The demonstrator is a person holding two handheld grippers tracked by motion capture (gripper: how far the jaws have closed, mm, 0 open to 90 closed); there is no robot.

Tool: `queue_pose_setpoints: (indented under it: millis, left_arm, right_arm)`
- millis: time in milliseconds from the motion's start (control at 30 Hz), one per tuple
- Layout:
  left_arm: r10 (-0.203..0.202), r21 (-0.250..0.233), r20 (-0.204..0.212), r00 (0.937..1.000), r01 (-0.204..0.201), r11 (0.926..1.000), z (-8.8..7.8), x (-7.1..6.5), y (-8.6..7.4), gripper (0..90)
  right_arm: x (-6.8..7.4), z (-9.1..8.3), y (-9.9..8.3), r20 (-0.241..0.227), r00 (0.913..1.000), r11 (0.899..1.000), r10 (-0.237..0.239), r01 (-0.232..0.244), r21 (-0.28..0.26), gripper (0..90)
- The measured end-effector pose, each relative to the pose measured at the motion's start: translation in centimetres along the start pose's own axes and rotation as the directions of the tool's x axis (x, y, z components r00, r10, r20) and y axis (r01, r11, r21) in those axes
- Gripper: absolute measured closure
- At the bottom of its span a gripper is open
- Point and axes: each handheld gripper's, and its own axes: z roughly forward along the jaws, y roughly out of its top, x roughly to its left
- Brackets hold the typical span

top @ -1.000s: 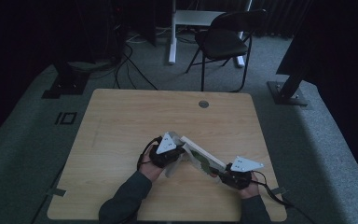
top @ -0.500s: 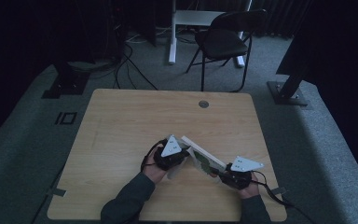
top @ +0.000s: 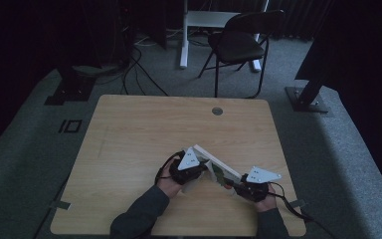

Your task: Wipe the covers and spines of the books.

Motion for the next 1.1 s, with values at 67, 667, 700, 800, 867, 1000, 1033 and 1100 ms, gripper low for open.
queue_pose_setpoints:
  millis: [67,667,700,800,867,1000,1033,1100]
  left_arm:
    - [-0.004,0.000,0.007,1.0000,0.004,1.0000,0.1,-0.2,0.0,87.1]
    - [0.016,0.007,0.046,0.9988,-0.017,0.9998,0.7,-1.3,0.3,87.1]
    - [0.017,0.007,0.047,0.9987,-0.017,0.9998,0.7,-1.3,0.3,87.1]
    - [0.020,0.008,0.053,0.9984,-0.020,0.9998,0.8,-1.4,0.5,87.1]
    - [0.021,0.008,0.057,0.9982,-0.022,0.9997,0.9,-1.5,0.6,87.1]
    - [0.034,0.008,0.070,0.9970,-0.035,0.9994,1.1,-2.0,0.8,87.1]
    - [0.036,0.007,0.072,0.9968,-0.037,0.9993,1.1,-2.0,0.9,87.1]
    - [0.037,0.006,0.077,0.9964,-0.037,0.9993,1.2,-2.2,1.0,87.1]
  right_arm:
    - [0.0,0.0,0.0,0.000,1.0000,1.000,0.001,-0.001,0.001,77.9]
    - [0.0,0.0,0.0,-0.004,1.0000,1.000,-0.002,0.002,0.000,77.8]
    - [0.0,0.0,0.0,-0.004,1.0000,1.000,-0.001,0.001,0.001,77.8]
    - [0.0,0.0,0.0,-0.004,1.0000,1.000,-0.003,0.003,0.000,77.8]
    - [0.0,0.0,0.0,-0.003,1.0000,1.000,-0.001,0.001,0.001,77.8]
    - [0.0,0.0,0.0,-0.004,1.0000,1.000,-0.001,0.001,0.000,77.8]
    - [0.0,0.0,0.0,-0.003,1.0000,1.000,-0.001,0.001,0.000,77.8]
    - [0.0,0.0,0.0,-0.003,1.0000,1.000,0.000,0.000,0.001,77.8]
